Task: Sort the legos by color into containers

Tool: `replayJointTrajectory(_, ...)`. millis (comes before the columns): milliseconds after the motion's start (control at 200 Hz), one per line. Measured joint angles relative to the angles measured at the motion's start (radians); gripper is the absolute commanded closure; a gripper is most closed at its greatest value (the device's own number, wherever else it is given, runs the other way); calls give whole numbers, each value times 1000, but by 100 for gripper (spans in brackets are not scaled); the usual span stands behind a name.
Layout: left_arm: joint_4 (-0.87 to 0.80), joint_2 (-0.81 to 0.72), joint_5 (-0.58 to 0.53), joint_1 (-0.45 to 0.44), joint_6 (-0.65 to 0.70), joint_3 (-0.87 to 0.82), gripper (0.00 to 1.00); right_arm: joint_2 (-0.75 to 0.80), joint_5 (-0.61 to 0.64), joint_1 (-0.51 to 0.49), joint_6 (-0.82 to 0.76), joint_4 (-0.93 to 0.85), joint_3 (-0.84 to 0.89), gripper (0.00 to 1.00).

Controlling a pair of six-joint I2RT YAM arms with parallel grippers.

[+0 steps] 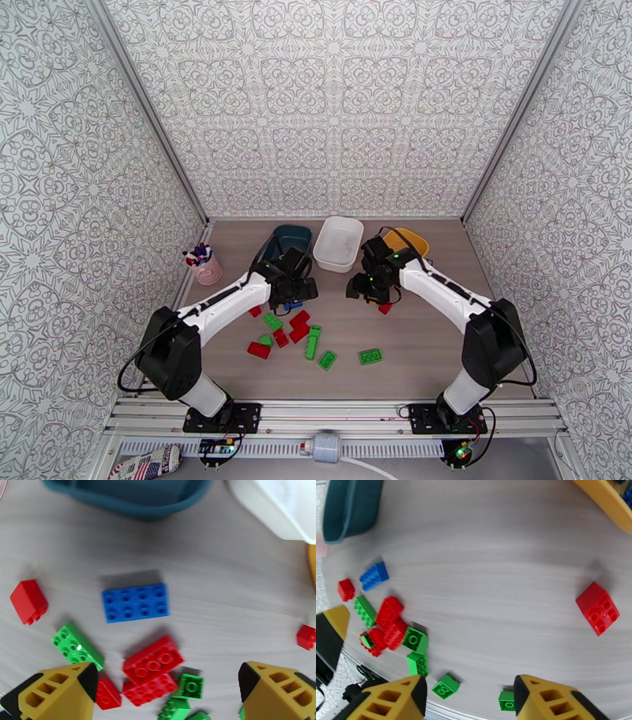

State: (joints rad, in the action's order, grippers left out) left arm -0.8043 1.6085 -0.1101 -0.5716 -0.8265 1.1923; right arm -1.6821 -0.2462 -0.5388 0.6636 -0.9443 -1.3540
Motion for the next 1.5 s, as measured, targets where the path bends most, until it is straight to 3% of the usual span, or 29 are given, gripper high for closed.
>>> replayJointTrajectory(465,32,158,11,76,22,-5,4,0,18,-3,-3,-27,-2,37)
replayJointTrajectory(1010,47,298,31,84,73,75,13,0,18,-3,1,-26,-2,37)
replayJointTrajectory(1150,49,309,35,84,77,82,18,0,18,-3,2,-26,-2,38)
replayJointTrajectory(1500,50,312,34,72,95,84,40,1,32,-3,3,-26,-2,39)
